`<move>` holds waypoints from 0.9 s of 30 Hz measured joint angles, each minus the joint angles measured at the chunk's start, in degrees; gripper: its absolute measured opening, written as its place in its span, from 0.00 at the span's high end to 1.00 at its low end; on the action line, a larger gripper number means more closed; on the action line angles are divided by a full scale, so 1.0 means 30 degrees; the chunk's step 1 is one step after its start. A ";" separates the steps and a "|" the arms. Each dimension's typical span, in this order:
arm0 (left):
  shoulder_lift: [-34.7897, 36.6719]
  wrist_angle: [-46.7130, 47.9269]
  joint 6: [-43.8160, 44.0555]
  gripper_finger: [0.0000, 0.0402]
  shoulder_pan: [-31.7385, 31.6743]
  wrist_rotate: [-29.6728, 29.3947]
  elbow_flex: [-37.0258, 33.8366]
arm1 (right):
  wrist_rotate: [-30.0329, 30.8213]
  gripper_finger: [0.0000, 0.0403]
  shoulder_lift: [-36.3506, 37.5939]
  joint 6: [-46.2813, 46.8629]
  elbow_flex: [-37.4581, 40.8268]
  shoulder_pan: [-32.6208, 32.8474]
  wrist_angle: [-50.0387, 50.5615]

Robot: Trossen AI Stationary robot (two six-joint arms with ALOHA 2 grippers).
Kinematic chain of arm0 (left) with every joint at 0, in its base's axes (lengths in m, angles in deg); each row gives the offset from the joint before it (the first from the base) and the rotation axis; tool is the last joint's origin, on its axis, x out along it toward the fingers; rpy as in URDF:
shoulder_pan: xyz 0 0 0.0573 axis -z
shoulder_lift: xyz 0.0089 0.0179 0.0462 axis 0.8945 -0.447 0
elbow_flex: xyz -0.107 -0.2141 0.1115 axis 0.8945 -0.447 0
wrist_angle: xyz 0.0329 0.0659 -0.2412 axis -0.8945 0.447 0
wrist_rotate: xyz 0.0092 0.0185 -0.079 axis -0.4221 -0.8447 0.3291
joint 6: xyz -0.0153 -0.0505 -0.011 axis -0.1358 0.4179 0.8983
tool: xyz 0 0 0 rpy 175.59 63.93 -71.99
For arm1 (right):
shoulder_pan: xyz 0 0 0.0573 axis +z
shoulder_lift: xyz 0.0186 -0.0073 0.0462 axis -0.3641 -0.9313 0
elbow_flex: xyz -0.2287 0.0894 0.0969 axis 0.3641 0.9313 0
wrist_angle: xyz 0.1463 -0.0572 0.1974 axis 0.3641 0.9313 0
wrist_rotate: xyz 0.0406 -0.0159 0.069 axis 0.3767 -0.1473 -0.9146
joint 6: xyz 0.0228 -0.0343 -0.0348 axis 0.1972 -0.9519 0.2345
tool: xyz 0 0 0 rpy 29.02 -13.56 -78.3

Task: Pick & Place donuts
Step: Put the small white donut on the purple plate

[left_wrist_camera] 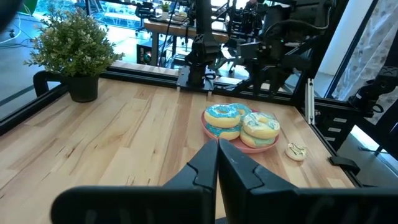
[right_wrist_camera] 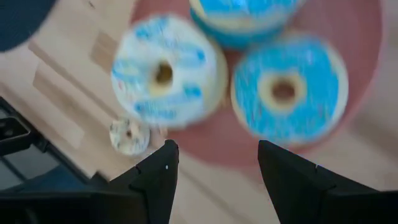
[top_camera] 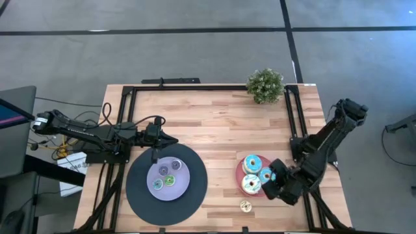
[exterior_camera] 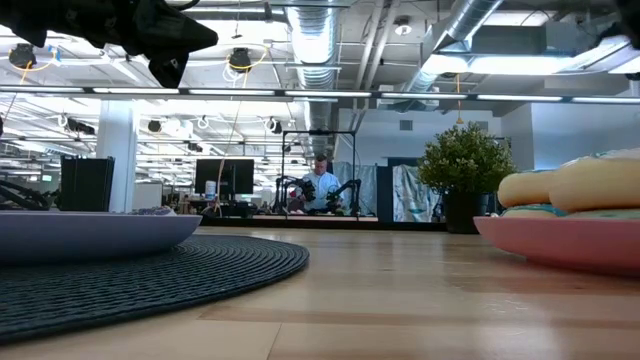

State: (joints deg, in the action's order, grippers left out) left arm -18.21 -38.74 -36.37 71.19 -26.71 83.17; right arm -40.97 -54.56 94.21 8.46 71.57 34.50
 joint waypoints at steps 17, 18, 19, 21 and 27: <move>0.0000 0.0029 -0.0095 0.99 -0.0004 -0.0022 0.0004 | -0.1263 0.48 -0.7055 0.9018 -0.5306 0.3701 0.0348; 0.0000 0.0022 -0.0095 0.99 0.0003 -0.0022 0.0007 | -0.1596 0.48 -0.7726 0.8959 -0.6184 0.3496 0.0821; 0.0000 0.0022 -0.0095 0.99 0.0004 -0.0022 0.0007 | -0.1997 0.48 -0.8430 0.8893 -0.7124 0.3276 0.1545; 0.0000 0.0022 -0.0095 0.99 0.0001 -0.0022 0.0007 | -0.2471 0.48 -0.9820 0.8419 -0.8970 0.2777 0.3037; 0.0000 0.0029 -0.0095 0.99 0.0004 -0.0015 0.0007 | -0.2529 0.48 -1.3150 0.5727 -1.3184 0.0713 0.5441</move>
State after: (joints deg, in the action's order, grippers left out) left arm -18.21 -38.65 -36.65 71.20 -26.75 83.19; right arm -48.56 -94.01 111.39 -31.09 73.71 50.83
